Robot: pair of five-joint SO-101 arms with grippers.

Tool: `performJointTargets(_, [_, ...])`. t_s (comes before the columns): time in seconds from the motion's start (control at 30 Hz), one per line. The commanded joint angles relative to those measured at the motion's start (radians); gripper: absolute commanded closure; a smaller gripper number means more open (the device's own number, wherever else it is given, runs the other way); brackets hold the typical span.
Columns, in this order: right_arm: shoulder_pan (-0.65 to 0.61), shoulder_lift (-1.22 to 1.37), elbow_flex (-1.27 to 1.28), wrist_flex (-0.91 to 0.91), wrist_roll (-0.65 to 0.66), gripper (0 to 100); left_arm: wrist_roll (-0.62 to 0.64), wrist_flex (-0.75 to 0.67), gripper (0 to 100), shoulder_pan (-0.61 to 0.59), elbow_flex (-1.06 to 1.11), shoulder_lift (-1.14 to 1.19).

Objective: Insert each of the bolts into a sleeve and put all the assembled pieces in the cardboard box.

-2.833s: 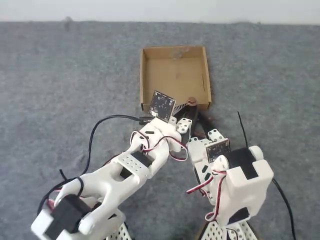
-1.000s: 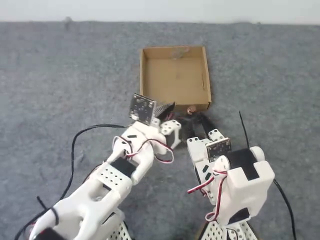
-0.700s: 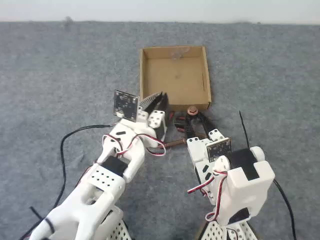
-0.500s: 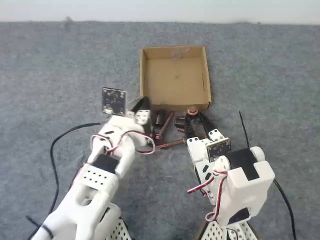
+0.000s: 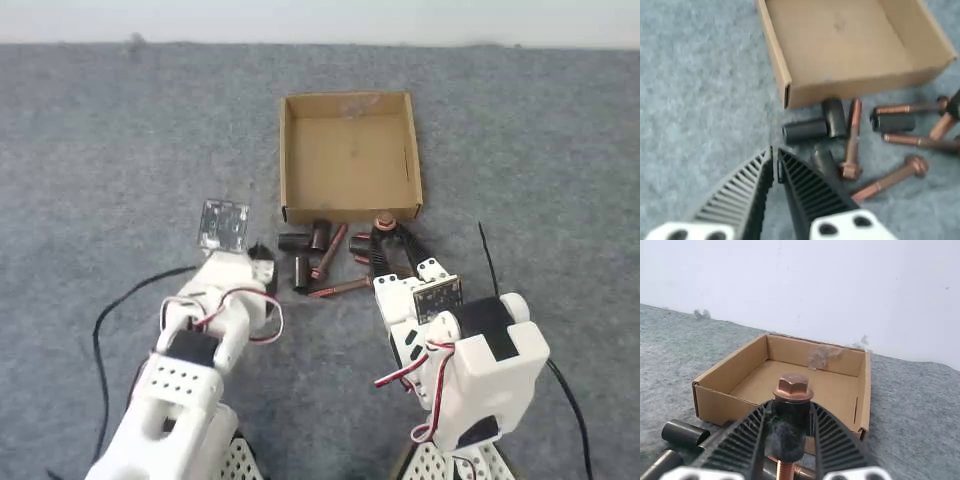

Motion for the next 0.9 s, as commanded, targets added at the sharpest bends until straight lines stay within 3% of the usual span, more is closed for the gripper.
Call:
performJointTargets(0.0, [0.005, -0.064, 0.02, -0.004, 0.018, 99.3, -0.005, 0.003, 99, -0.057, 0.039, -0.135])
performJointTargets(0.33, [0.01, -0.064, 0.02, -0.004, 0.018, 99.3, -0.006, 0.361, 99, -0.196, 0.081, -0.44])
performJointTargets(0.57, [0.015, -0.064, 0.025, -0.008, 0.018, 99.3, -0.011, 0.508, 99, -0.293, 0.147, -0.661])
performJointTargets(0.73, [0.062, -0.076, 0.003, -0.008, 0.018, 99.3, -0.176, 0.572, 99, -0.374, 0.143, -0.706])
performJointTargets(0.87, [0.088, -0.133, -0.011, 0.001, 0.018, 99.3, -0.176, 0.577, 99, -0.377, 0.143, -0.706])
